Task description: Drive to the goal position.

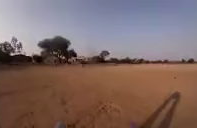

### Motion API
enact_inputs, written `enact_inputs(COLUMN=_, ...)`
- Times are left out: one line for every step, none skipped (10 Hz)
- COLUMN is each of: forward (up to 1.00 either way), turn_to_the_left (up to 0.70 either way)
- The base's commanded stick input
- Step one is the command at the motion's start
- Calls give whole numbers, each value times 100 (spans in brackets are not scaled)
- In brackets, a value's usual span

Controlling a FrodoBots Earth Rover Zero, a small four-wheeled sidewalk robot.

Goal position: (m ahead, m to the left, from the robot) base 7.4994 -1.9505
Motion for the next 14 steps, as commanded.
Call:
enact_inputs(forward=68, turn_to_the_left=0)
enact_inputs(forward=68, turn_to_the_left=0)
enact_inputs(forward=68, turn_to_the_left=0)
enact_inputs(forward=68, turn_to_the_left=0)
enact_inputs(forward=68, turn_to_the_left=0)
enact_inputs(forward=68, turn_to_the_left=0)
enact_inputs(forward=68, turn_to_the_left=0)
enact_inputs(forward=68, turn_to_the_left=0)
enact_inputs(forward=68, turn_to_the_left=0)
enact_inputs(forward=68, turn_to_the_left=0)
enact_inputs(forward=68, turn_to_the_left=0)
enact_inputs(forward=68, turn_to_the_left=0)
enact_inputs(forward=68, turn_to_the_left=-9)
enact_inputs(forward=68, turn_to_the_left=-23)
